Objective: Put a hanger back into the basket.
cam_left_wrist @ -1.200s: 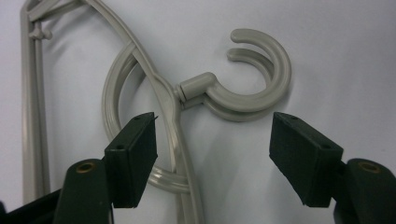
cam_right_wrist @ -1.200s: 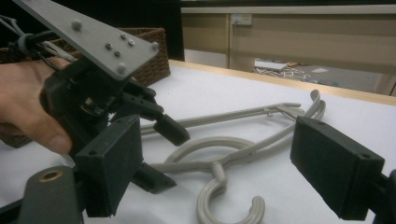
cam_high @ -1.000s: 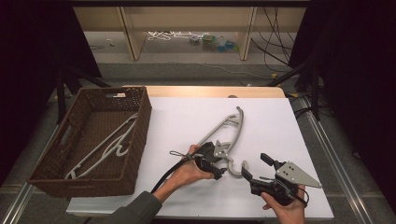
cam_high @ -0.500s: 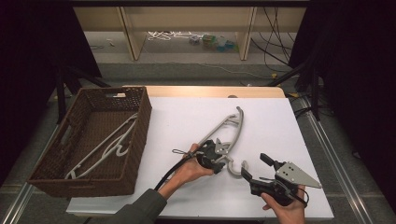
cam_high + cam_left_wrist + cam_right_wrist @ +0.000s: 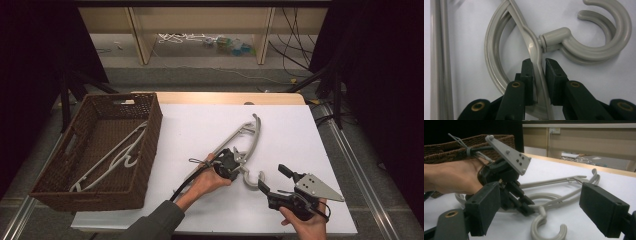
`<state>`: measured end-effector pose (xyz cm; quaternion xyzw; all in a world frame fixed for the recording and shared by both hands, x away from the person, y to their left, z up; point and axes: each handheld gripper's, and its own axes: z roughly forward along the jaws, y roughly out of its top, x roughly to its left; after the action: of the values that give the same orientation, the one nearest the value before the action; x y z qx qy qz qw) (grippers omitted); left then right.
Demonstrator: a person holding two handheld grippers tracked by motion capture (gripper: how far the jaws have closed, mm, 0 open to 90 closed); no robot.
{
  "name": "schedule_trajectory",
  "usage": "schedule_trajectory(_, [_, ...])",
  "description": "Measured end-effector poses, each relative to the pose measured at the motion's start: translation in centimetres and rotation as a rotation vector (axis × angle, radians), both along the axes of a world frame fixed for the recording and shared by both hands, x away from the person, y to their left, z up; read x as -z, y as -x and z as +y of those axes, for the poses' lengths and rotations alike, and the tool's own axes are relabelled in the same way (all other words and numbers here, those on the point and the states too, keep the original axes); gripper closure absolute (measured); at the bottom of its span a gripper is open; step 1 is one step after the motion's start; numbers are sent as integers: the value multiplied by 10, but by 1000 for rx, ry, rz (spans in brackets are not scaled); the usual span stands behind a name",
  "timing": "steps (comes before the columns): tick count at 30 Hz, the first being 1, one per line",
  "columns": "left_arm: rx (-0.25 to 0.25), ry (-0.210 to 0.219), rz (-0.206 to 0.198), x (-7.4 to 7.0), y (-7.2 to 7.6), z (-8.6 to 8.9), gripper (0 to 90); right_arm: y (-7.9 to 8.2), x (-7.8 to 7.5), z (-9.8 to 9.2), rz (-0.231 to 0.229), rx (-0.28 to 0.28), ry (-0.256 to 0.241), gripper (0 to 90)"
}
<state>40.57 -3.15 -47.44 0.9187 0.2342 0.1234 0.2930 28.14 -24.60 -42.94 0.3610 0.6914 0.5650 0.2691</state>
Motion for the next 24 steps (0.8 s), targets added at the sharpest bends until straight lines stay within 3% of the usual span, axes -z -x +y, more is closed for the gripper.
schedule_trajectory(2, [-19,19,28,-2,0,2,786,0,0,0,1,2,-12,180])
schedule_trajectory(15, [-93,142,5,-29,-2,24,817,0,0,0,8,3,-2,180])
schedule_trajectory(20, [-128,212,15,-39,-6,37,820,-1,0,-1,6,1,-4,180])
schedule_trajectory(23, [-140,272,37,-46,-7,45,820,2,-1,1,50,-1,-27,180])
schedule_trajectory(24, [-150,292,40,-49,-7,48,821,2,-1,0,42,4,-20,180])
